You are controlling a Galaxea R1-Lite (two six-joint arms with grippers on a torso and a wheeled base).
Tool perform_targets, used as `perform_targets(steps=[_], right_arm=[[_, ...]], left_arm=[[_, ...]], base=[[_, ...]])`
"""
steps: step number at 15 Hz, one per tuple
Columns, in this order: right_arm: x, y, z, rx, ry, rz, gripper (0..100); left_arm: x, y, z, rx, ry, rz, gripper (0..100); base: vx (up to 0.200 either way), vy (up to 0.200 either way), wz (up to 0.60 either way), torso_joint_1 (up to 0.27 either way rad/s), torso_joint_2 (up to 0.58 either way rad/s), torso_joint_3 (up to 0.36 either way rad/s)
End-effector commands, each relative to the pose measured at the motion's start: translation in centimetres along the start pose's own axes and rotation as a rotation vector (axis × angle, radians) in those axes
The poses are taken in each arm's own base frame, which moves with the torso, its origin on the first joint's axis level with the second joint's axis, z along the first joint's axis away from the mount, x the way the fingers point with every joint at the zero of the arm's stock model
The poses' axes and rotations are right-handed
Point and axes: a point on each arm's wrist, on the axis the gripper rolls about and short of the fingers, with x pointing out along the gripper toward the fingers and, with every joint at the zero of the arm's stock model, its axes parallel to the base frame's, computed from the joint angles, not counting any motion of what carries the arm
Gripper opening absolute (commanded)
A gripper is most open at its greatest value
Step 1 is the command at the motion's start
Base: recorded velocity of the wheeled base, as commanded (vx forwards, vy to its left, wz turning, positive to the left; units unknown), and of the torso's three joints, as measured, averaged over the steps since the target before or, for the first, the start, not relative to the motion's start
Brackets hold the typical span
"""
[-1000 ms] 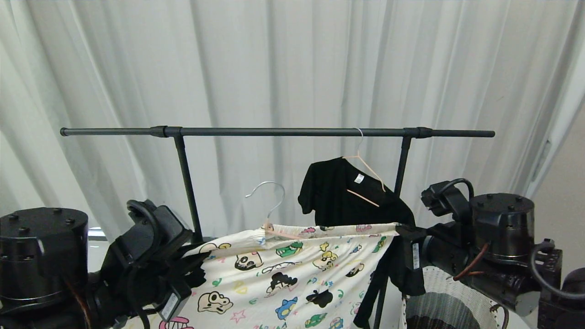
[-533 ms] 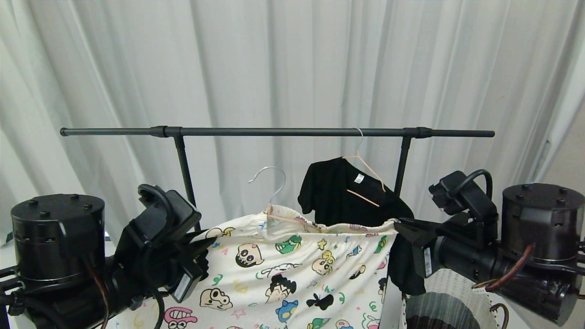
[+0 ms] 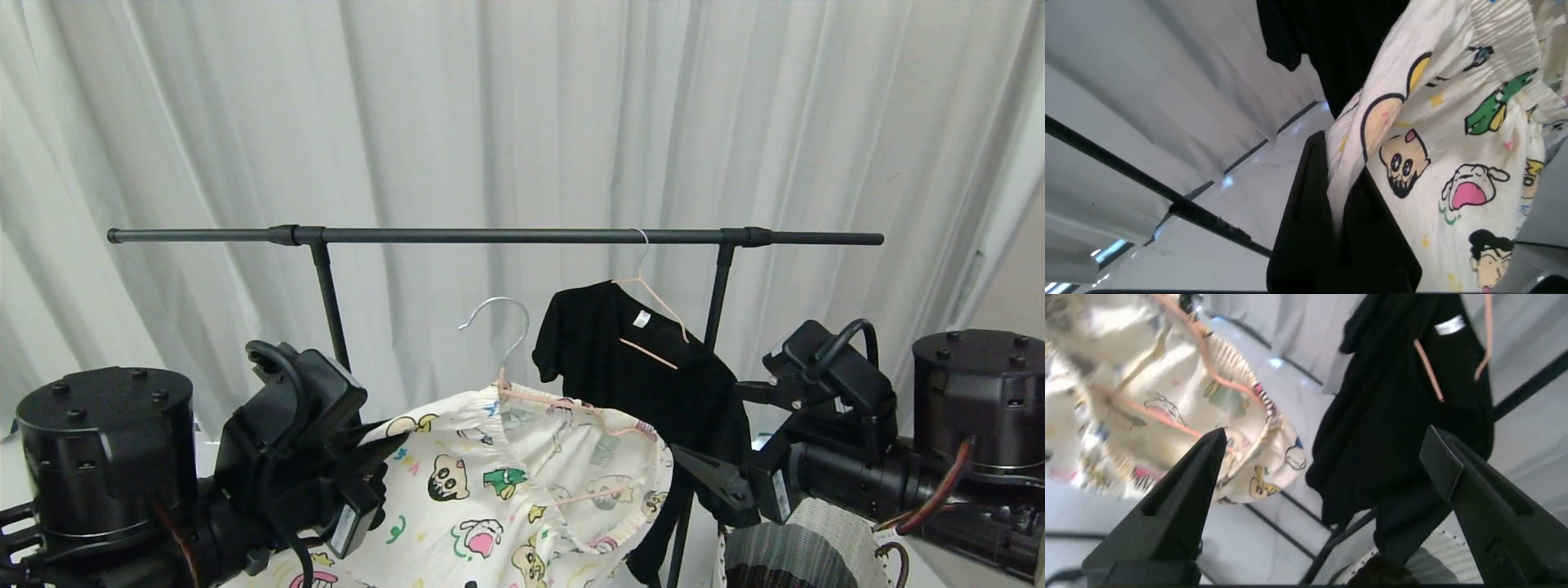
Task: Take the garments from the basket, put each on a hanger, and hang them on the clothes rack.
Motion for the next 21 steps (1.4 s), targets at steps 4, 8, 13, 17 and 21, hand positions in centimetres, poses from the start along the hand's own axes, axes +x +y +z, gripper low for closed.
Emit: perform_targets(steps=[4, 8, 13, 17, 21], right_arm=[[-1.1, -0.3, 1.3, -0.079, 0.019, 0.118, 100], [-1.2, 0.4, 3.7, -0.238, 0.098, 0.315, 100], [0.3, 2.7, 5.1, -0.288, 0.187, 0.487, 100], [2.0, 3.4, 3.9, -0.290, 0.259, 0.506, 100], [3.0, 3.7, 4.3, -0.296, 0.322, 0.492, 100]], left_arm=[[-0.9, -2.4, -2.2, 0.031, -0.024, -0.078, 0], [-1.5, -4.4, -1.9, 0.072, -0.092, -0.171, 0], [-1.6, -4.3, -1.4, 0.075, -0.146, -0.156, 0], [-1.7, -4.3, -0.7, 0.080, -0.206, -0.149, 0], [-1.7, -4.8, -0.4, 0.089, -0.229, -0.171, 0]], base=[[0.000, 0.000, 0.00, 0.000, 0.00, 0.000], [0.000, 0.000, 0.00, 0.000, 0.00, 0.000], [0.000, 0.000, 0.00, 0.000, 0.00, 0.000], [0.000, 0.000, 0.00, 0.000, 0.00, 0.000], [0.000, 0.000, 0.00, 0.000, 0.00, 0.000]])
